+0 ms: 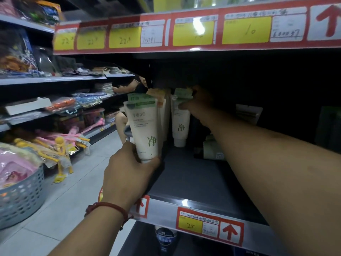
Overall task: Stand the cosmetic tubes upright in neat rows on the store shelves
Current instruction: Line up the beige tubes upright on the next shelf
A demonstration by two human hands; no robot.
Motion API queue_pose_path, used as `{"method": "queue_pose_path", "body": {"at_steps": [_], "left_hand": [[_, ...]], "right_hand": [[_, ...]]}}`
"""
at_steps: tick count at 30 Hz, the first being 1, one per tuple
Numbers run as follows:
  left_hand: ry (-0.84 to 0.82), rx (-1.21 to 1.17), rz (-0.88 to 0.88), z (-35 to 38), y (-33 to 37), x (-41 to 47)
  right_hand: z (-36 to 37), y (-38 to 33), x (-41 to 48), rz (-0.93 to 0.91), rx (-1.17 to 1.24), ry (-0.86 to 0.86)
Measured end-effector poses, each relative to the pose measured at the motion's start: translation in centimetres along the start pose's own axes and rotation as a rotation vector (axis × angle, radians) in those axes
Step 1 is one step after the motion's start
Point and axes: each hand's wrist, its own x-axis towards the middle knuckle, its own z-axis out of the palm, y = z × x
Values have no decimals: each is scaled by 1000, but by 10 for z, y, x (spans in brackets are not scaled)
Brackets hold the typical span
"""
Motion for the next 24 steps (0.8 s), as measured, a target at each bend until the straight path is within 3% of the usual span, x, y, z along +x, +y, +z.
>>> {"method": "queue_pose_path", "body": {"at_steps": [3, 8, 24], "left_hand": [[6, 17, -10, 1, -2, 2], [4, 28, -5, 1, -1, 2], [-17, 33, -5, 3, -1, 4]], "right_hand": [[2, 15, -13, 56, 57, -77], [-5, 30, -27, 106, -92, -201], [9, 43, -19, 103, -141, -77]]}}
